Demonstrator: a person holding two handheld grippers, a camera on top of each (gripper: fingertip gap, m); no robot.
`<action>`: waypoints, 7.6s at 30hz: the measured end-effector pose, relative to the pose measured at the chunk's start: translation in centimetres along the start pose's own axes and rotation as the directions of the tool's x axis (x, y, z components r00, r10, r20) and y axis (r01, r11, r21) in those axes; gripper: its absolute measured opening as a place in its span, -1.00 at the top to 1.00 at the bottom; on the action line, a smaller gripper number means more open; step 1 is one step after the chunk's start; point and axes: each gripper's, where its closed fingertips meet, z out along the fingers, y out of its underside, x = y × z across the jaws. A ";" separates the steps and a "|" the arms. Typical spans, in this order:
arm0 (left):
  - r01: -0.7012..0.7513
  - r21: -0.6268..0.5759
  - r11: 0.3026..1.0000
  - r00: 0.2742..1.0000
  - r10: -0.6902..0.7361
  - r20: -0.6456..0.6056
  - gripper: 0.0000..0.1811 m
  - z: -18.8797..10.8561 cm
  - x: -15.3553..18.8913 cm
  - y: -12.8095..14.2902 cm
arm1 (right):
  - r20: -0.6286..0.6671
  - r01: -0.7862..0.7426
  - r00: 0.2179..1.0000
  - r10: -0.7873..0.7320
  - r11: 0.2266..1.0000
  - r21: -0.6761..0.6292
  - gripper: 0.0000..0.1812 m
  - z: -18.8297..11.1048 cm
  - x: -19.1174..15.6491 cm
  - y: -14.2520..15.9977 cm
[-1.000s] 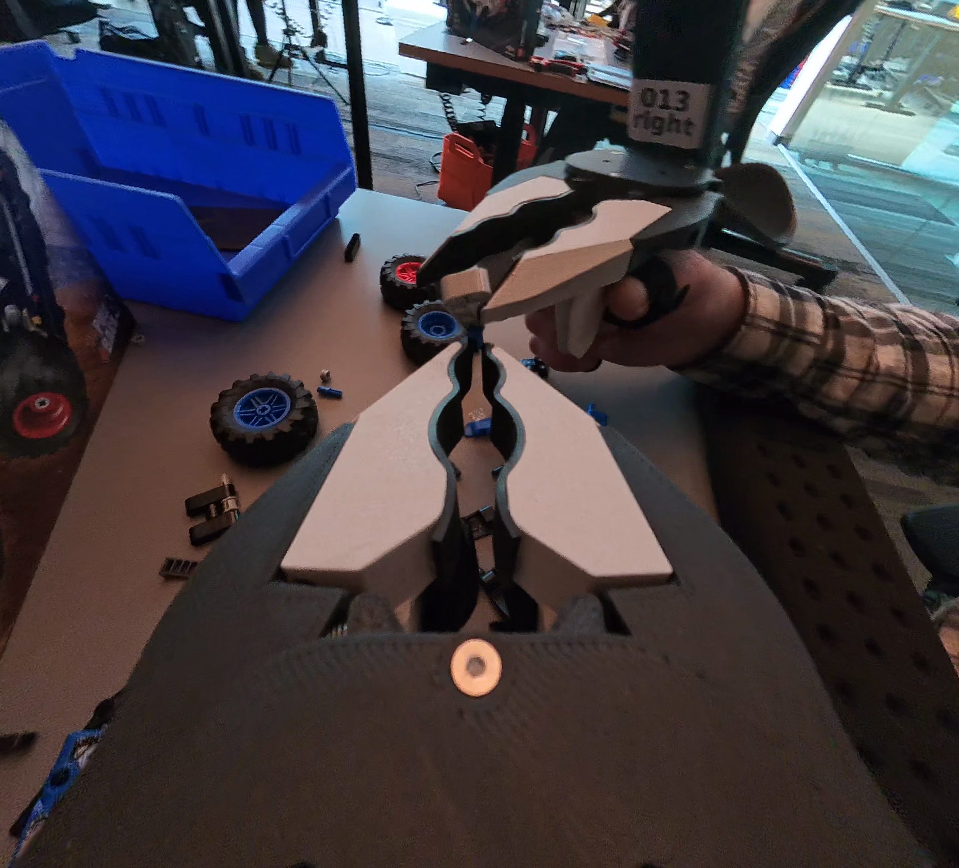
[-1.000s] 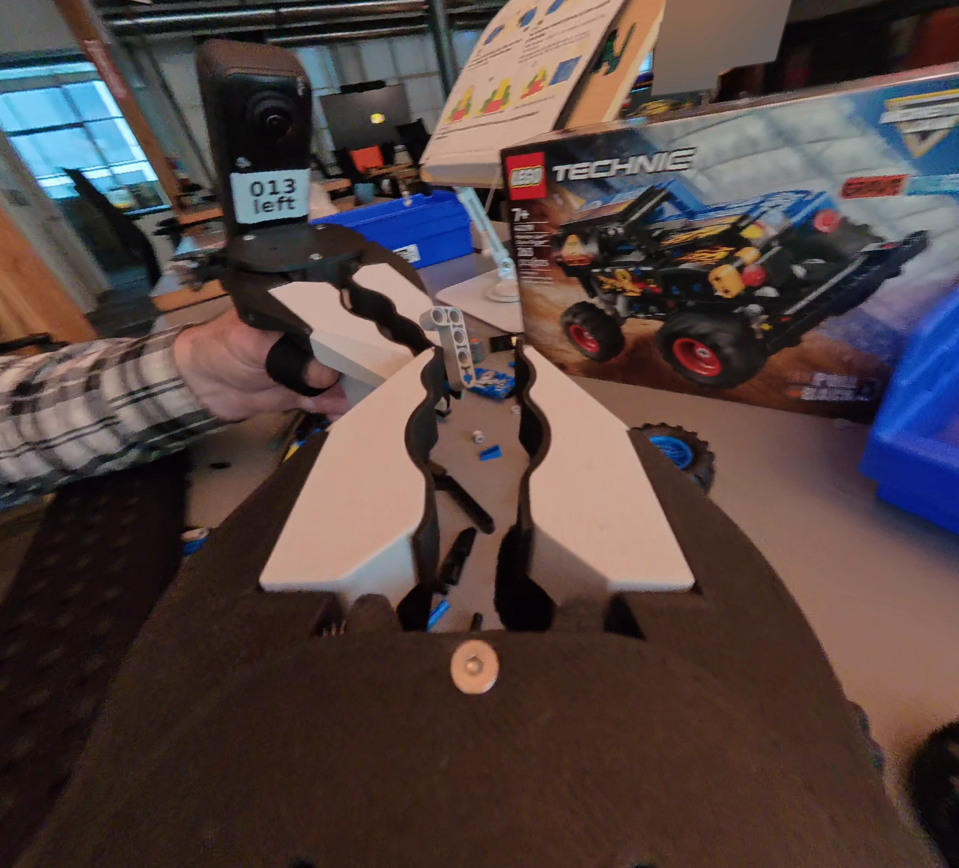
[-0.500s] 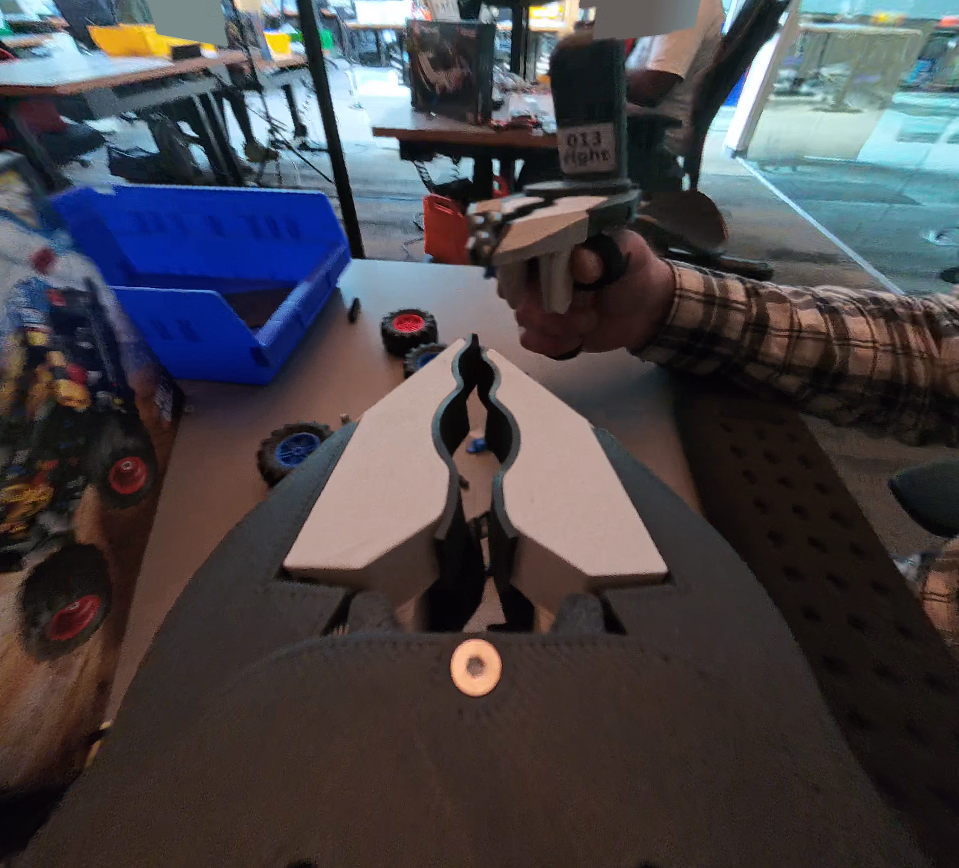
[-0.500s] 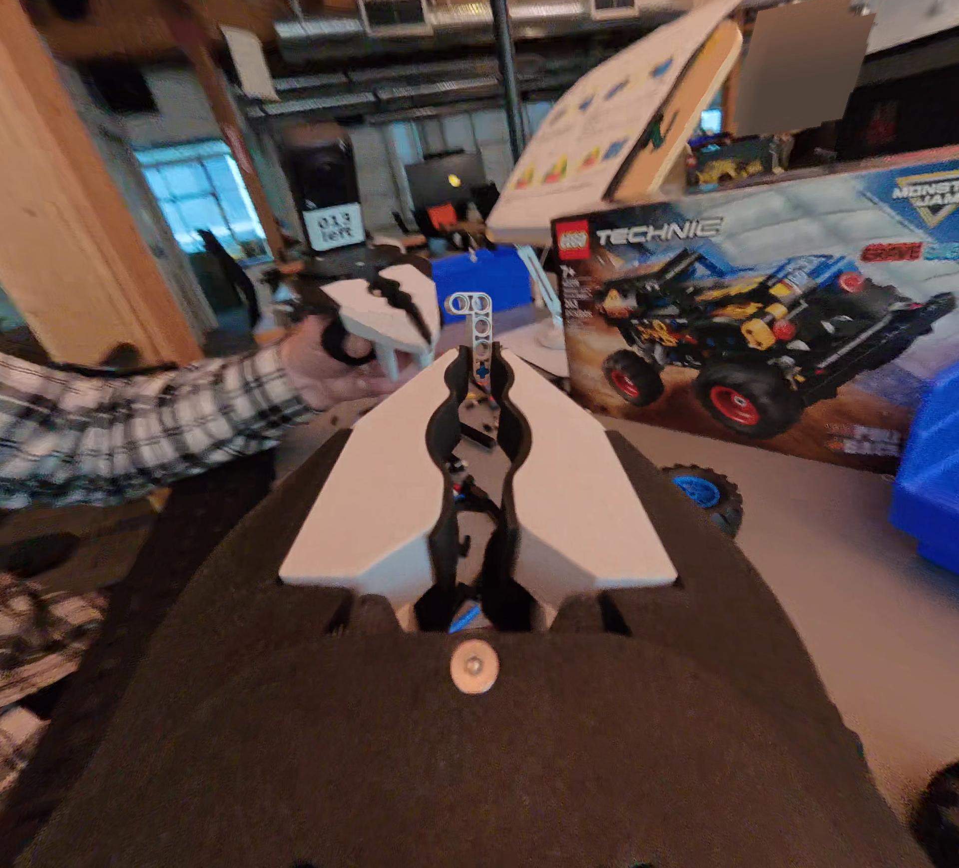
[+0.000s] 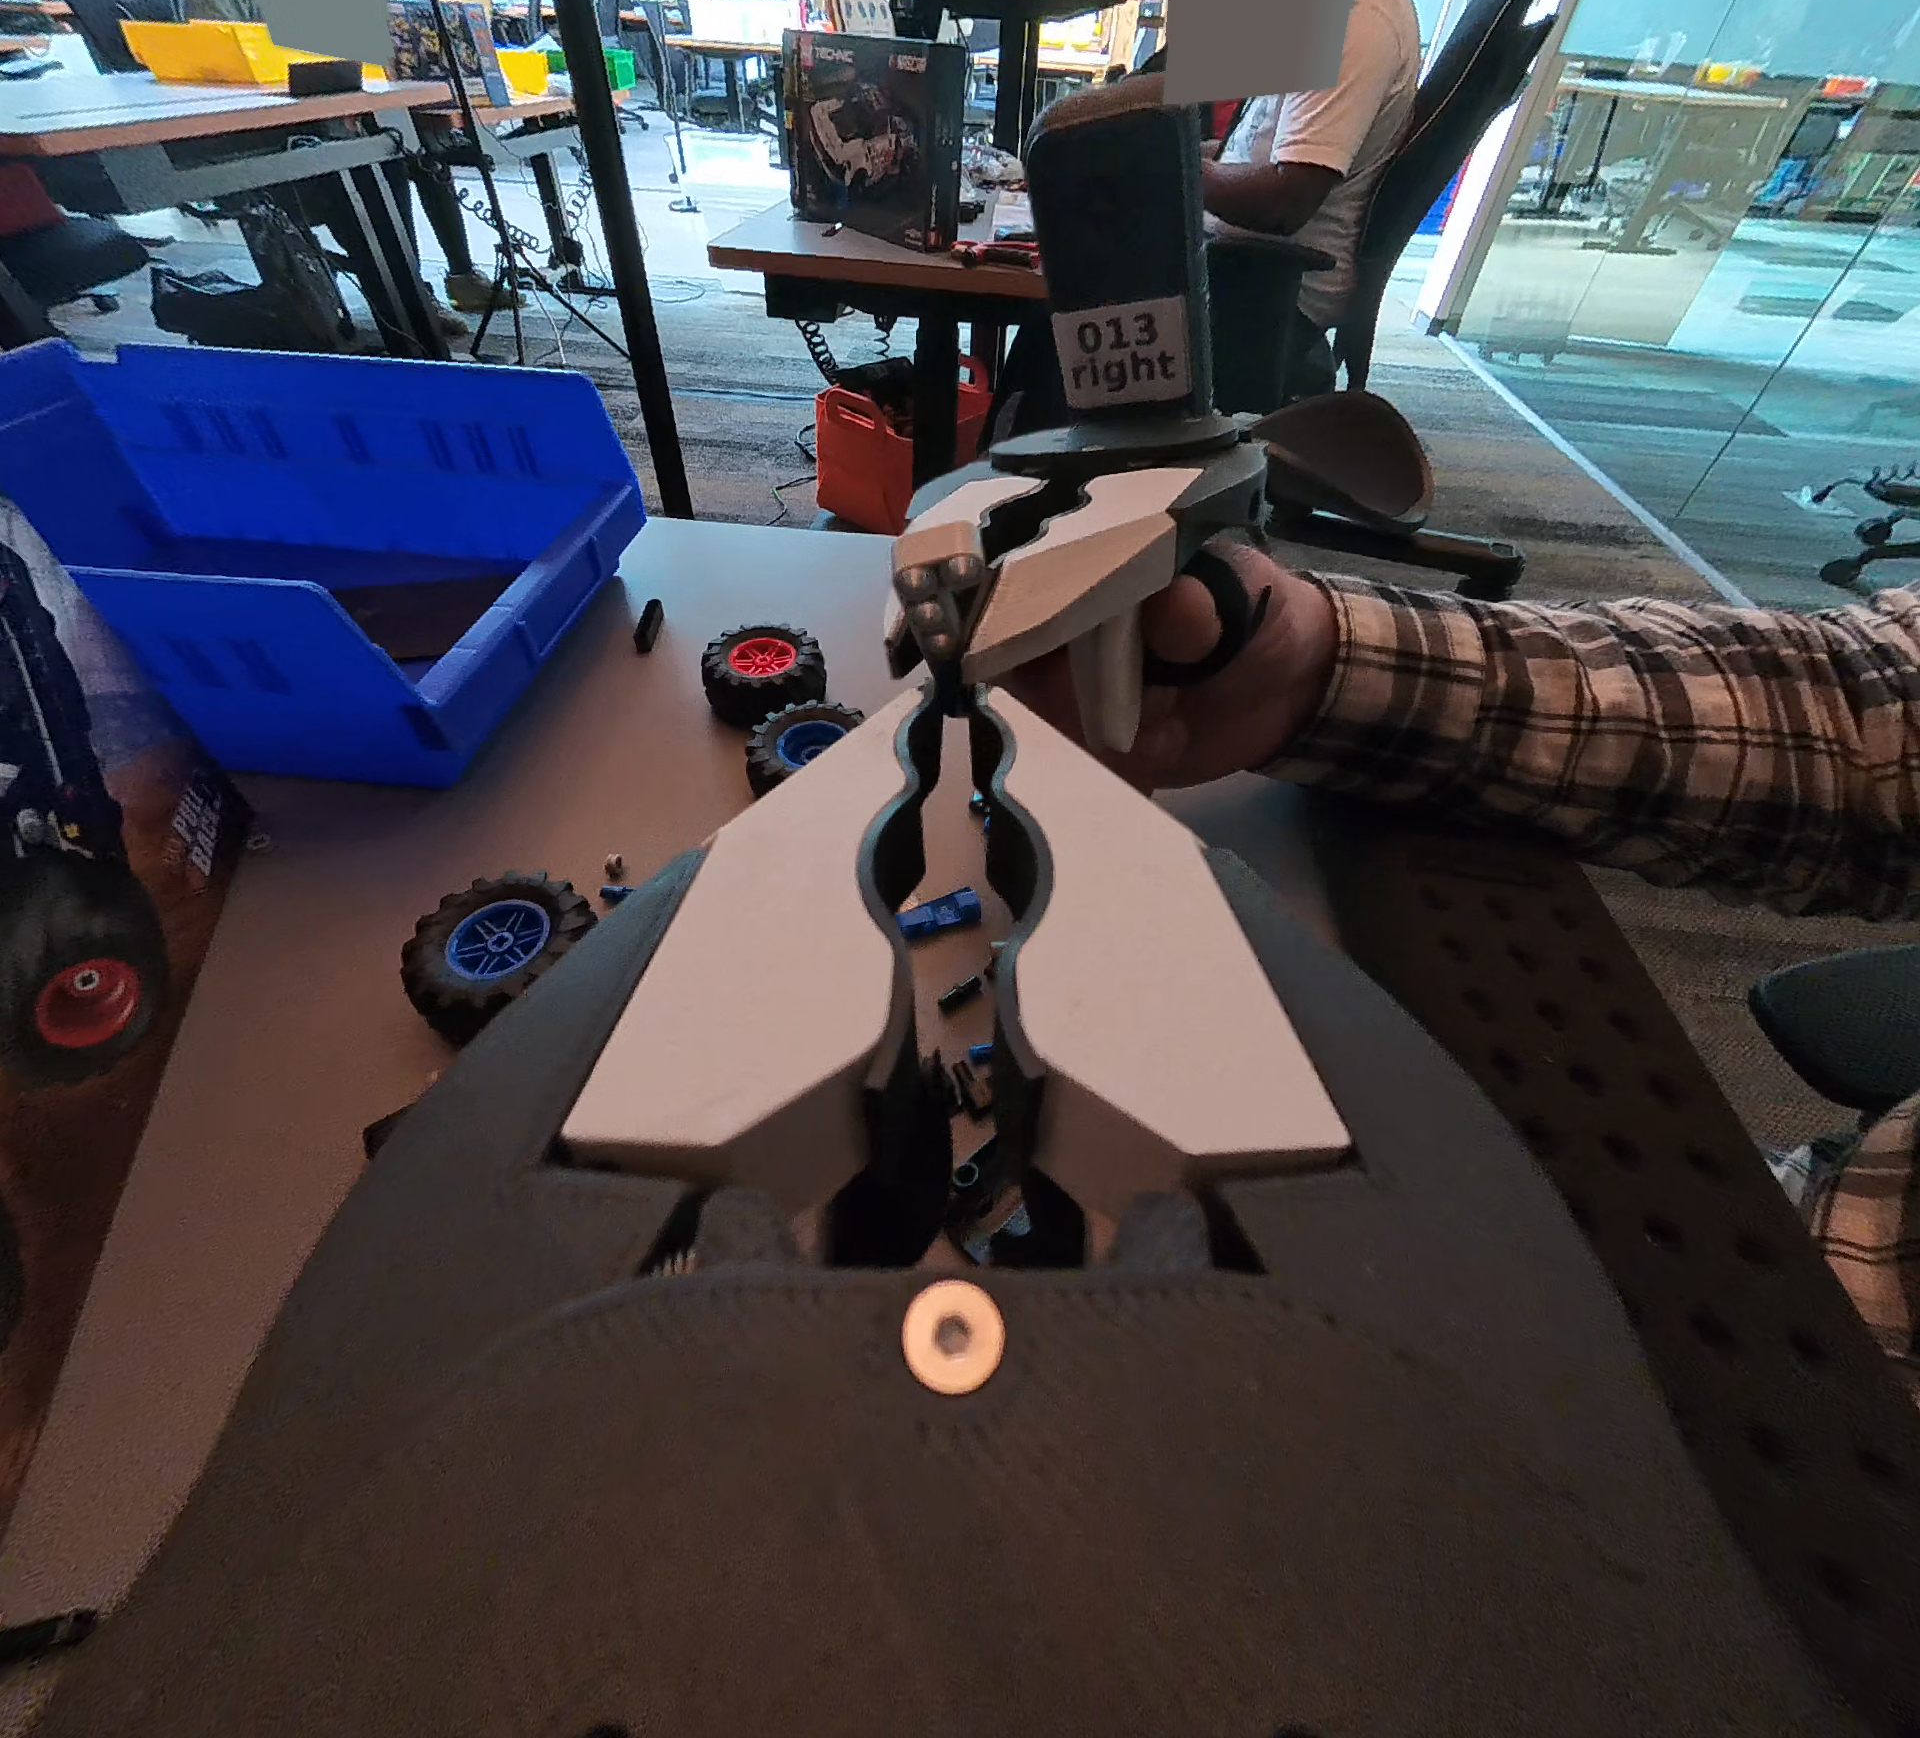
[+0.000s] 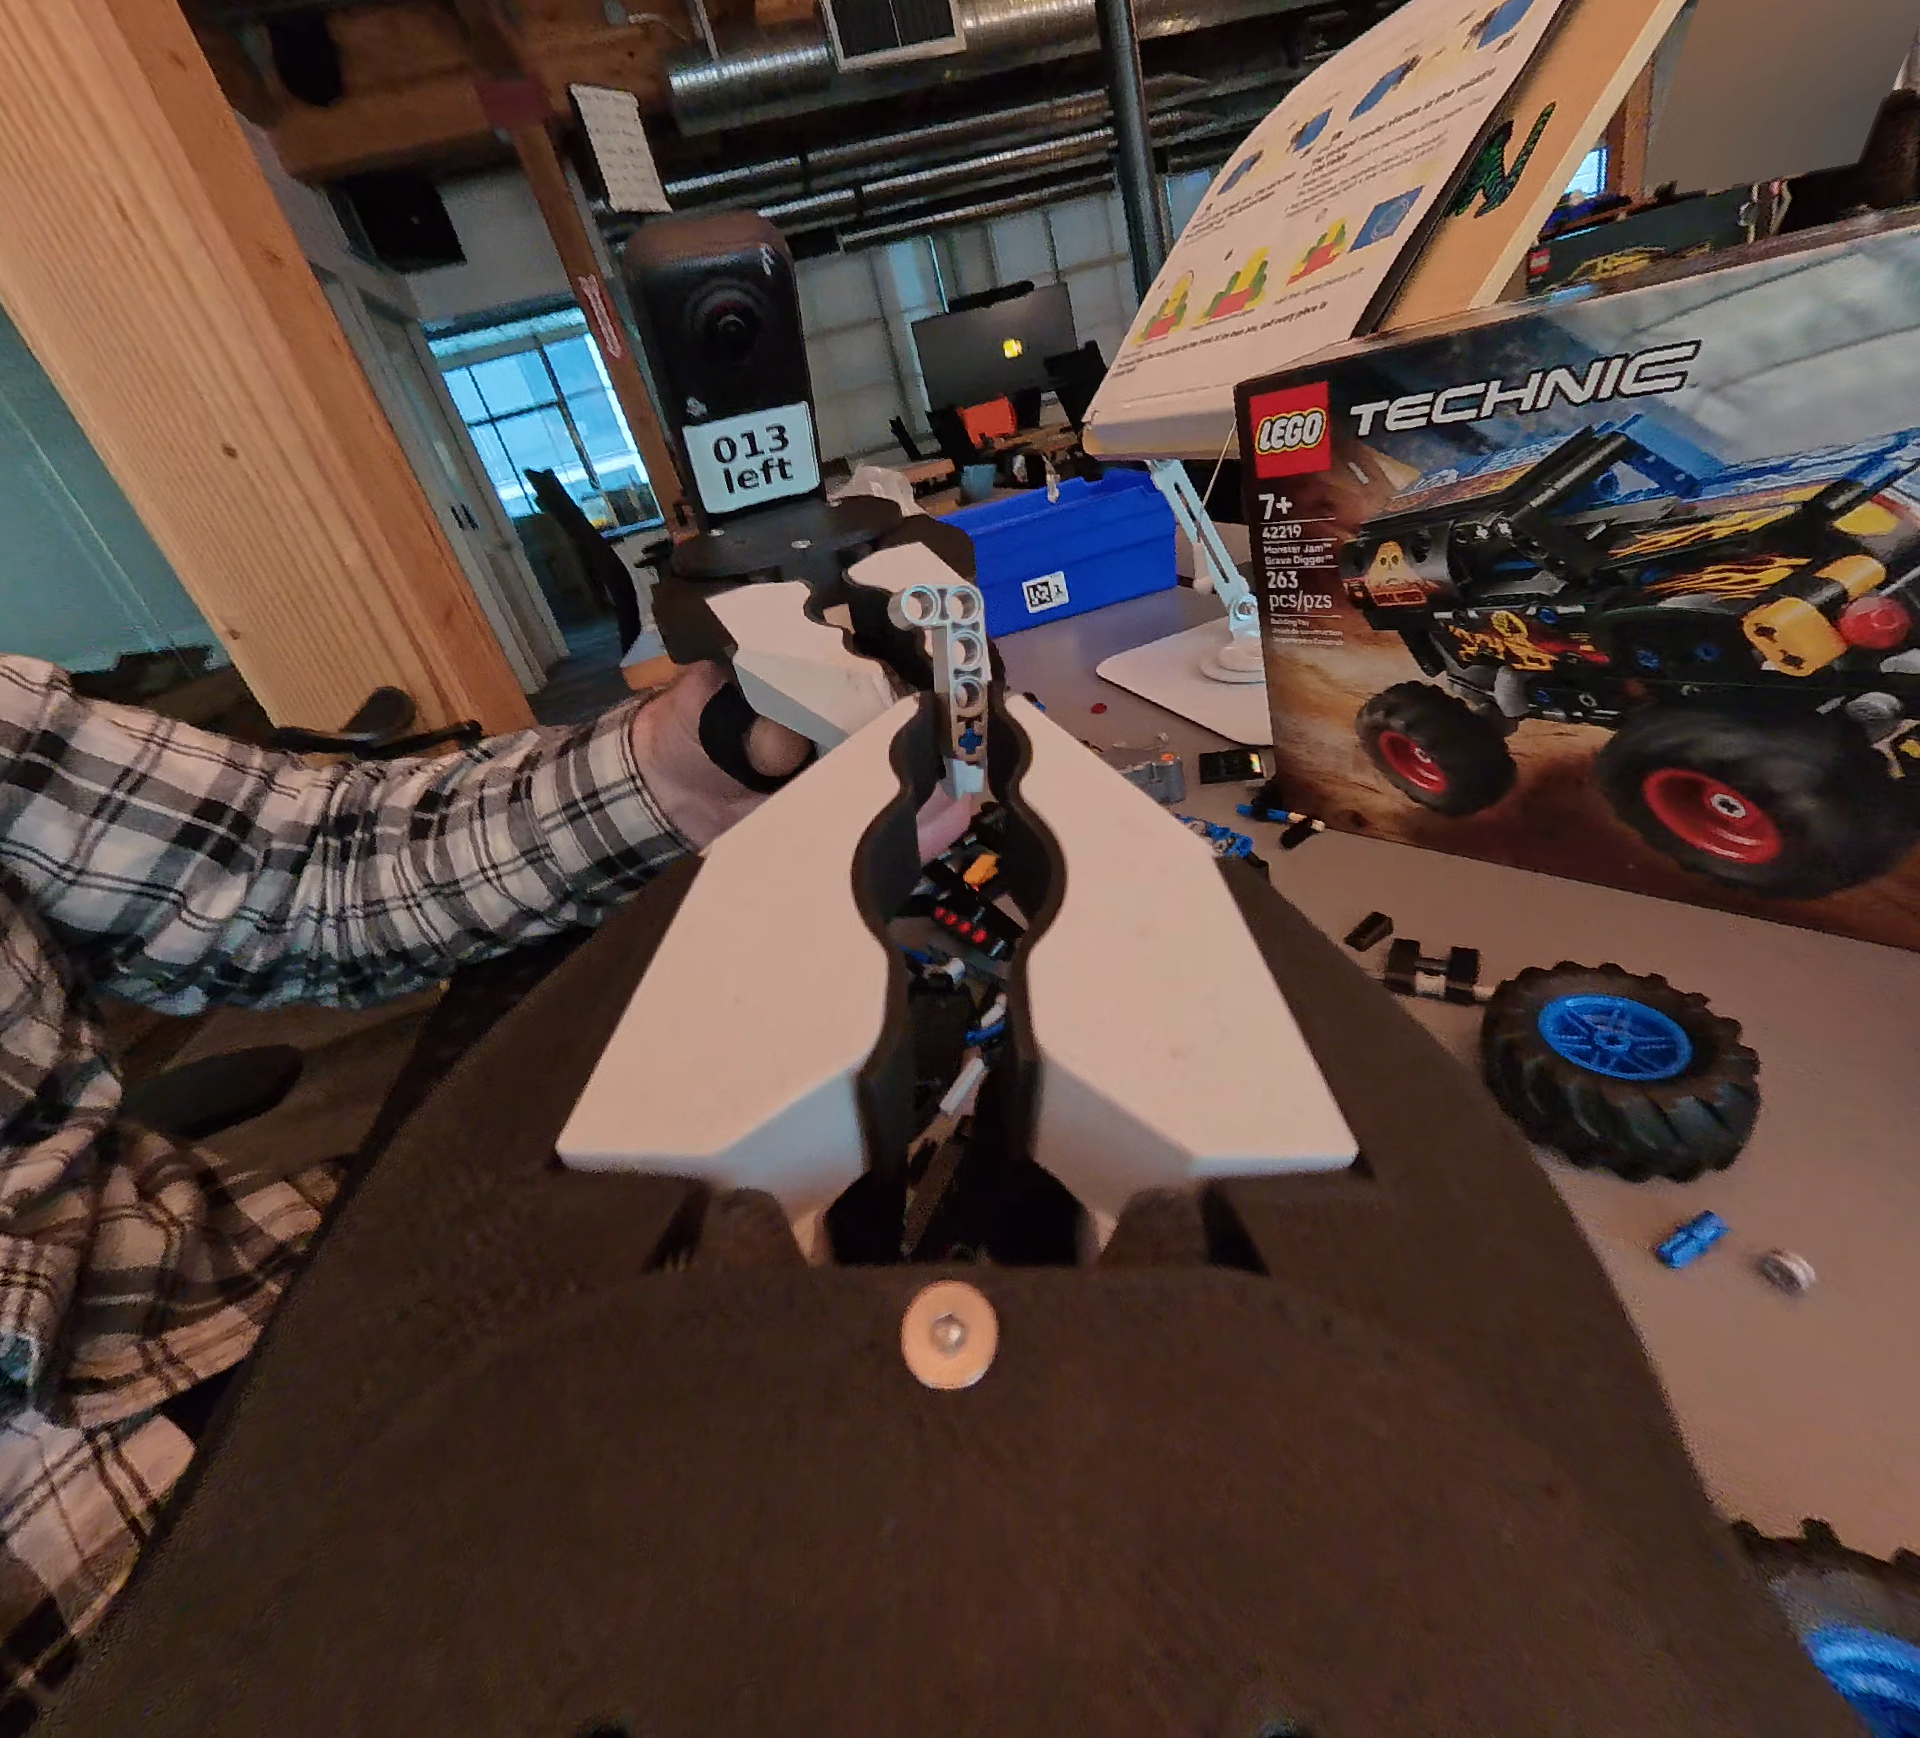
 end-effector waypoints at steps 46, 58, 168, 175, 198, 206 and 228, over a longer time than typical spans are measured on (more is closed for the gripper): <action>-0.085 -0.592 0.801 0.963 0.218 0.156 0.56 -12.9 -2.5 10.4 | 0.004 0.130 0.985 -0.173 0.726 -0.675 0.70 -0.4 1.4 13.1; -0.044 -0.728 0.684 0.962 0.226 0.154 0.68 -15.1 -2.8 16.0 | -0.020 0.163 0.974 -0.226 0.761 -0.628 0.73 -0.2 1.9 11.7; 0.033 0.098 0.995 0.997 -0.040 0.069 0.92 -13.2 -0.1 2.1 | 0.230 0.377 0.926 -0.300 0.774 -0.509 0.97 5.3 -2.9 9.4; 0.022 -0.138 0.990 0.998 -0.013 0.062 0.92 -11.3 0.2 6.4 | 0.235 0.369 0.929 -0.285 0.743 -0.559 0.78 5.6 -2.9 11.0; -0.022 -0.686 0.727 0.942 0.245 0.230 0.74 -17.4 -4.7 16.0 | 0.204 0.404 0.910 -0.361 0.662 -0.631 0.76 7.2 -1.3 12.5; -0.043 -0.661 0.749 0.914 0.297 0.277 0.93 -16.4 -5.5 14.7 | 0.154 0.365 0.925 -0.346 0.707 -0.606 0.77 7.4 -1.0 11.6; -0.425 -0.592 0.685 0.508 0.721 0.471 0.95 -10.3 -4.7 4.7 | -0.019 -0.123 0.992 0.123 0.955 -0.271 0.96 9.4 -0.4 5.3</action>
